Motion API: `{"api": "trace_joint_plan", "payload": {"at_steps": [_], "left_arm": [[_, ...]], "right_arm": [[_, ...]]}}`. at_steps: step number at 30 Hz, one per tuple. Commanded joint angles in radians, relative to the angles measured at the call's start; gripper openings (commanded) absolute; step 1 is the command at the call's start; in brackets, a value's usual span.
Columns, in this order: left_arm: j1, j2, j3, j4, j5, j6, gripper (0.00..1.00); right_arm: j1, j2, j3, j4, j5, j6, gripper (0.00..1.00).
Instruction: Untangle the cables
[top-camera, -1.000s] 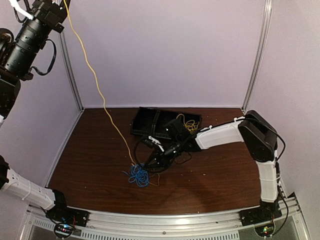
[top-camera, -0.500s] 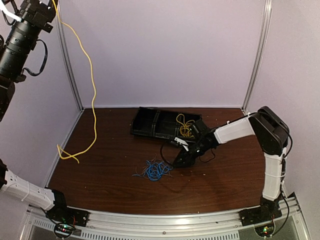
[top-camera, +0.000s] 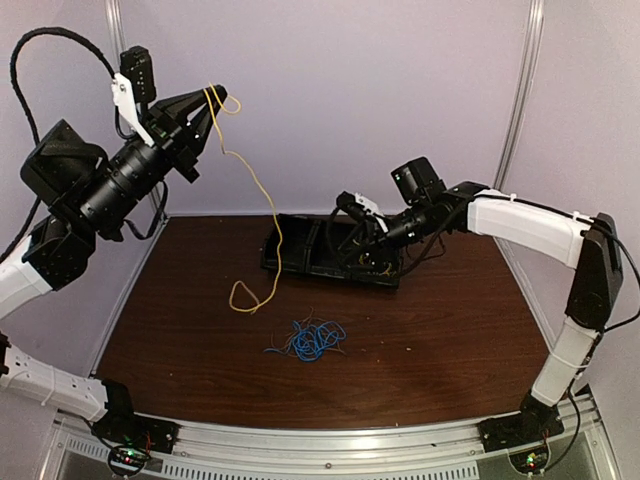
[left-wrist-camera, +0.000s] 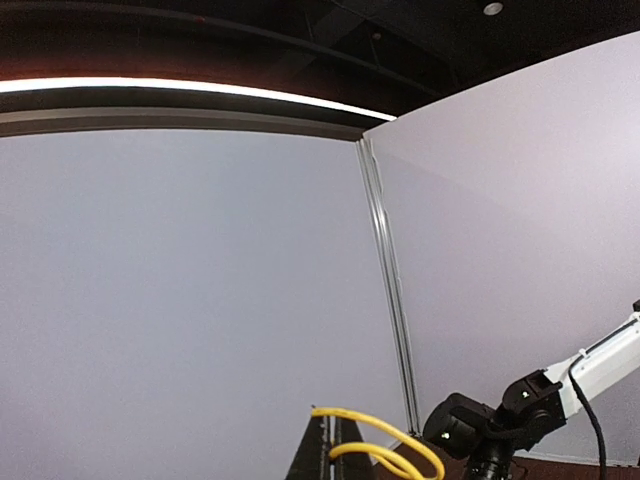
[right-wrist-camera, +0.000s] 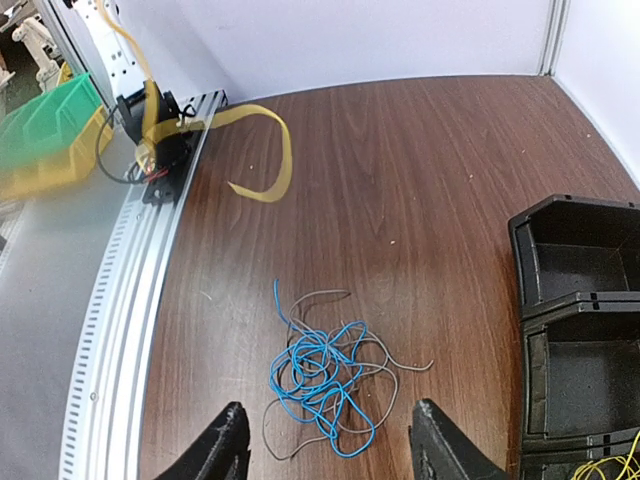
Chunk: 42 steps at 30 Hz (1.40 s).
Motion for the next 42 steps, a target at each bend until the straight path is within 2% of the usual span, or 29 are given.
{"api": "trace_joint_plan", "payload": {"at_steps": [1, 8, 12, 19, 31, 33, 36, 38, 39, 42], "left_arm": [[0.001, -0.037, -0.05, 0.062, -0.032, -0.073, 0.0], [0.002, -0.028, -0.126, 0.06, -0.073, -0.189, 0.0], [0.001, -0.026, -0.164, 0.064, -0.08, -0.224, 0.0], [0.0, -0.029, -0.186, 0.066, -0.076, -0.264, 0.0], [0.001, -0.036, -0.21, 0.087, -0.092, -0.279, 0.0], [0.001, -0.038, -0.209, 0.087, -0.094, -0.279, 0.0], [0.001, -0.044, -0.213, 0.09, -0.1, -0.276, 0.0], [0.001, -0.048, -0.218, 0.094, -0.105, -0.273, 0.0], [0.001, -0.05, -0.219, 0.095, -0.107, -0.272, 0.0], [0.001, -0.059, -0.223, 0.094, -0.115, -0.267, 0.0]], "right_arm": [[0.019, -0.028, 0.044, 0.085, 0.018, 0.113, 0.56], [0.034, 0.011, 0.169, 0.15, -0.014, 0.226, 0.63], [0.059, 0.03, 0.161, 0.234, -0.096, 0.308, 0.66], [0.118, 0.077, 0.159, 0.315, -0.088, 0.348, 0.69], [0.221, 0.195, 0.184, 0.591, -0.306, 0.597, 0.74], [0.222, 0.2, 0.181, 0.611, -0.313, 0.614, 0.67], [0.223, 0.198, 0.16, 0.643, -0.321, 0.634, 0.45], [0.222, 0.191, 0.139, 0.657, -0.313, 0.643, 0.24], [0.221, 0.186, 0.13, 0.663, -0.31, 0.647, 0.18], [0.205, 0.166, 0.095, 0.666, -0.289, 0.645, 0.07]]}}
